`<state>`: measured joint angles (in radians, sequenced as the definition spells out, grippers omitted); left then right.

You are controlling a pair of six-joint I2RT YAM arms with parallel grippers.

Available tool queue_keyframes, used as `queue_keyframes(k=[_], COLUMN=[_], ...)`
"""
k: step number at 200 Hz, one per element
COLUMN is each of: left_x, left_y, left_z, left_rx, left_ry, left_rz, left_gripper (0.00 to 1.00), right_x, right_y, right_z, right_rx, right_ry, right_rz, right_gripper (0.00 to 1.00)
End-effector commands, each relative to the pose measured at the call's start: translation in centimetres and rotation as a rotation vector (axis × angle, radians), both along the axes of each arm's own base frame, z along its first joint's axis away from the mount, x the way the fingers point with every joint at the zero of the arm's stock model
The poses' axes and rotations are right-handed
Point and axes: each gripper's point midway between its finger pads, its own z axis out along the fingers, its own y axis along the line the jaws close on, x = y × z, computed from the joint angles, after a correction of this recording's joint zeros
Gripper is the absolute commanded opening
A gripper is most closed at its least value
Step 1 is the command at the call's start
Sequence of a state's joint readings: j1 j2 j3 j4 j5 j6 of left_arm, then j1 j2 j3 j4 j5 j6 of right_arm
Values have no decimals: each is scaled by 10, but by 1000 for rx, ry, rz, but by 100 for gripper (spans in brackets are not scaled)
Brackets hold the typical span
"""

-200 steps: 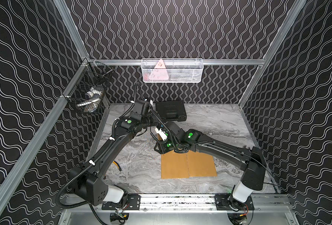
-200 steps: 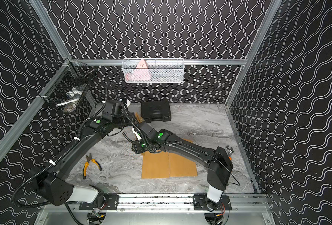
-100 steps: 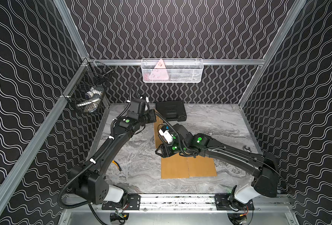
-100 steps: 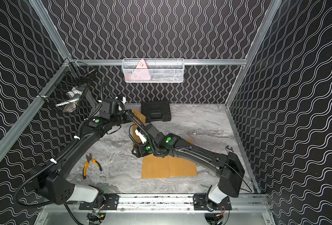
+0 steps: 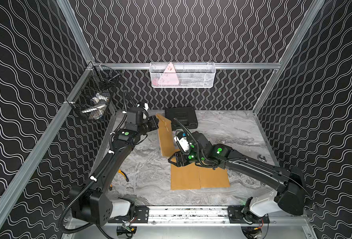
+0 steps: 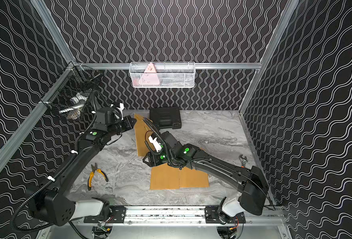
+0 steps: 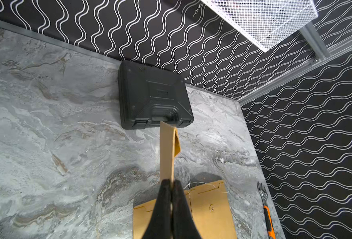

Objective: Open the file bag
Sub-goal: Pick up the file bag from the center of the board.

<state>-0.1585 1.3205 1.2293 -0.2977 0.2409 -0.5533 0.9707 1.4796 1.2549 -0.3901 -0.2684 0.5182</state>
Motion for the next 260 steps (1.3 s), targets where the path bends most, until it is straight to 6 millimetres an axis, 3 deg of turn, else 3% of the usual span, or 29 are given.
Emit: queue_keyframes(k=[1, 26, 95, 145, 149, 193, 260], left_x=[2, 1, -16, -35, -37, -46, -52], left_y=[-4, -6, -29, -44, -45, -52, -72], left_z=[16, 17, 27, 29, 29, 33, 28], left_rx=[-59, -91, -229, -360, -370, -470, -508], left_ry=[-67, -76, -113, -138, -141, -163, -149], left_rz=[-26, -45, -168, -261, -267, -308, -354], left_gripper=[0, 0, 0, 0, 0, 0, 0], right_x=[4, 16, 95, 131, 140, 159, 164], right_y=[2, -7, -76, -97, -106, -104, -91], right_z=[11, 4, -1, 4, 5, 14, 26], right_rx=[58, 46, 230, 335, 354, 484, 557], right_ry=[-2, 3, 113, 138, 136, 164, 180], right_rz=[8, -19, -213, -260, -286, -267, -186], right_gripper=[67, 67, 66, 65, 65, 64, 62])
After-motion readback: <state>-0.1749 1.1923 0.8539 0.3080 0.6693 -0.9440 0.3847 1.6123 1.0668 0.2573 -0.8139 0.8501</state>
